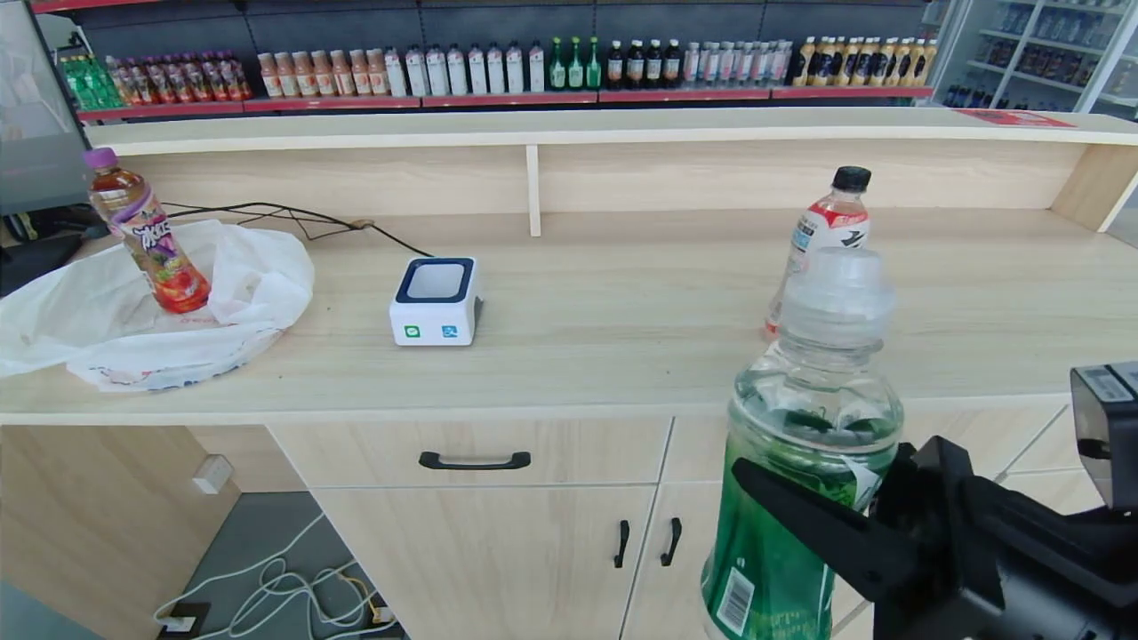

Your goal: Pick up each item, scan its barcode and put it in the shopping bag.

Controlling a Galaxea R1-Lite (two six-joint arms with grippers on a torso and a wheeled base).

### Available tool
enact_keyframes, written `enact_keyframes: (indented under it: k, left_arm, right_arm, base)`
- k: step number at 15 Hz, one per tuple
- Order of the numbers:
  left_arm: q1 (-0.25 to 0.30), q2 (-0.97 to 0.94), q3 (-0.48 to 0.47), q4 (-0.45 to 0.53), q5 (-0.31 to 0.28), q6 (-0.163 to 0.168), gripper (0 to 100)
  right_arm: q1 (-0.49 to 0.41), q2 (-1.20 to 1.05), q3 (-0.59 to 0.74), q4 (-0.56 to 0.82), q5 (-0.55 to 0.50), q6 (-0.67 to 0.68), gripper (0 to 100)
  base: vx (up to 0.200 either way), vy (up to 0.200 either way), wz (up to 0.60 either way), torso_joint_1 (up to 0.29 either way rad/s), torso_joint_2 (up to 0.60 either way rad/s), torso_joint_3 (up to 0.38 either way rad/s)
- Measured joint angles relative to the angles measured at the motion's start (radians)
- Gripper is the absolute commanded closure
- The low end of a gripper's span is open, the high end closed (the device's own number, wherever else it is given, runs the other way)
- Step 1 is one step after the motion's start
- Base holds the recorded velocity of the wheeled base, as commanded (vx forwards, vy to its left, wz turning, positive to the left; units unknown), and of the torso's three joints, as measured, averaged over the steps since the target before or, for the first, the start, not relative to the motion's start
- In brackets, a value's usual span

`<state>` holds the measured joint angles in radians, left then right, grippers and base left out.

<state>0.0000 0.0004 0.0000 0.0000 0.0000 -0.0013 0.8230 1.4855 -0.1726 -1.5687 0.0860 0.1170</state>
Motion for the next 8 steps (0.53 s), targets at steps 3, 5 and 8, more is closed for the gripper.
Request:
enact_keyframes:
  k: [3, 5, 8]
  left_arm:
    - [0.000, 0.000, 0.000, 0.000, 0.000, 0.000, 0]
    - [0.000, 0.000, 0.000, 0.000, 0.000, 0.000, 0]
    - [0.000, 0.000, 0.000, 0.000, 0.000, 0.001, 0]
  right_arm:
    - [-0.076, 0.005, -0.010, 0.000, -0.094, -0.081, 100]
    - [-0.184, 0.001, -0.043, 0.001, -0.097, -0.128, 100]
    - [-0.289, -0.030, -0.082, -0.003, -0.097, -0.154, 100]
  base:
    - [0.000, 0.000, 0.00, 0.000, 0.00, 0.000]
    - [0.000, 0.000, 0.00, 0.000, 0.00, 0.000]
    - [0.000, 0.000, 0.00, 0.000, 0.00, 0.000]
